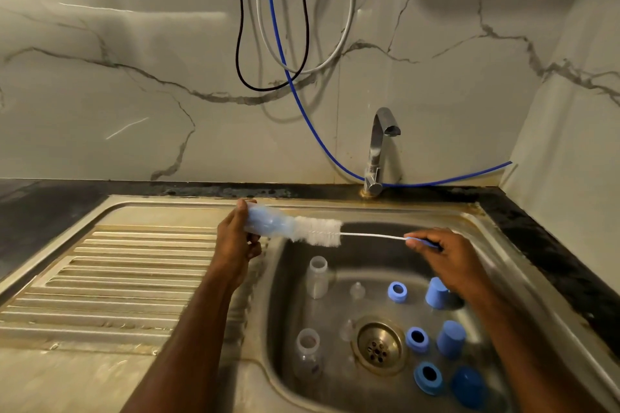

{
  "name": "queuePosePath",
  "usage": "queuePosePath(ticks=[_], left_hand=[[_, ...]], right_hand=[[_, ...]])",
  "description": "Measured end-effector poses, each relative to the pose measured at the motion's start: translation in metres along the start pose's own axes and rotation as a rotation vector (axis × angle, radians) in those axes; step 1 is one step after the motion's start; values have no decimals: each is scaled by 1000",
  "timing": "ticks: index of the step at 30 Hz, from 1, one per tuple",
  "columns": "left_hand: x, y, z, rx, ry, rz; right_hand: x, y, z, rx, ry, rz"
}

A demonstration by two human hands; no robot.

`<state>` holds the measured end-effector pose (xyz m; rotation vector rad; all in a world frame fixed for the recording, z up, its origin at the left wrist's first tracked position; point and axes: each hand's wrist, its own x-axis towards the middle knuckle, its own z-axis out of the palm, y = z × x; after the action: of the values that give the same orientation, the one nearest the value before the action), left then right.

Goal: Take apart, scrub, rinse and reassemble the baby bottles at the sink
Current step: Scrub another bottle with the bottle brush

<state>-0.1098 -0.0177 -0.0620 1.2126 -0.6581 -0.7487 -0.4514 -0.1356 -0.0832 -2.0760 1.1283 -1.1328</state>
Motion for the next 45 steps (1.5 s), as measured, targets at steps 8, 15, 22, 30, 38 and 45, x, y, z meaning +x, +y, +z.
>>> queuePosePath(ticks=[8, 15, 22, 30, 38, 45], left_hand=[[2, 8, -6, 18, -19, 21], [4, 3, -10, -3, 37, -11], [5, -4, -13, -28, -176, 31], [4, 4, -17, 121, -242, 64], [7, 3, -23, -309, -234, -15], [11, -1, -25, -160, -234, 168]], right_hand=[[-2, 1, -15, -41, 170, -48], [1, 3, 3, -174, 220, -176], [-2, -1, 5, -75, 172, -60], [2, -4, -14, -300, 23, -254], [3, -5, -1, 2, 77, -102], [2, 0, 8, -253, -256, 125]])
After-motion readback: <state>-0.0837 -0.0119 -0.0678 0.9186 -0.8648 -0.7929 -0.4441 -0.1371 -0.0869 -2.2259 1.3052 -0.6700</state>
